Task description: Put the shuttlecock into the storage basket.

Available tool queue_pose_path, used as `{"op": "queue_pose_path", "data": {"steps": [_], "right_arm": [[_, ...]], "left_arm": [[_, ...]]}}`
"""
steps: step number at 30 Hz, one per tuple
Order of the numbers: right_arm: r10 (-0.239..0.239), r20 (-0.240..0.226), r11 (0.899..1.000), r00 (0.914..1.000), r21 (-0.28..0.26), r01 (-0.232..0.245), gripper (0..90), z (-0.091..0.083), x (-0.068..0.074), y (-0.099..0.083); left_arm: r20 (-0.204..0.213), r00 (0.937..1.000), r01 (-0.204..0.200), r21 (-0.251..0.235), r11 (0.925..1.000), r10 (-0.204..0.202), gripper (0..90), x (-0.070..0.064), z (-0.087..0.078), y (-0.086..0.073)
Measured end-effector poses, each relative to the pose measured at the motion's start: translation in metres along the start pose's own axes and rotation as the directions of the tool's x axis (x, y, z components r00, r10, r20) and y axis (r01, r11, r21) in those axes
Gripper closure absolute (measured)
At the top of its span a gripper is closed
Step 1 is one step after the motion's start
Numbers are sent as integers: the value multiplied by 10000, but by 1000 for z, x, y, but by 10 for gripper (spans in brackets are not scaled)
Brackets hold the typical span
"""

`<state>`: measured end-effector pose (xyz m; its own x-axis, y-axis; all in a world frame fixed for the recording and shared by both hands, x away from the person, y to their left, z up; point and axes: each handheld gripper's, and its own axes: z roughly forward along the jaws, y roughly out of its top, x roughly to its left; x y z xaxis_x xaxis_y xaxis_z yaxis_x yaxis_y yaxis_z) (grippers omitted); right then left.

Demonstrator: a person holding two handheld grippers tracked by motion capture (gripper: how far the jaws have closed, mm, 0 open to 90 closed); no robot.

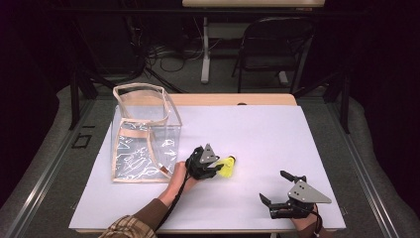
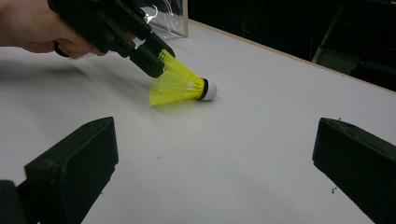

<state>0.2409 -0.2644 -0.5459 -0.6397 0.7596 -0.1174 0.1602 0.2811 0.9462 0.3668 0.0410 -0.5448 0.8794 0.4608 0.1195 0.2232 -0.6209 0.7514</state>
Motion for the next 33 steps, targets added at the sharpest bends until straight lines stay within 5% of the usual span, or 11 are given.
{"op": "queue_pose_path", "data": {"steps": [33], "right_arm": [[-8,10,10000,10000,-3,8,0,0,0,0]], "left_arm": [[-61,9996,-280,-310,9991,278,890,3,2,-3]]}}
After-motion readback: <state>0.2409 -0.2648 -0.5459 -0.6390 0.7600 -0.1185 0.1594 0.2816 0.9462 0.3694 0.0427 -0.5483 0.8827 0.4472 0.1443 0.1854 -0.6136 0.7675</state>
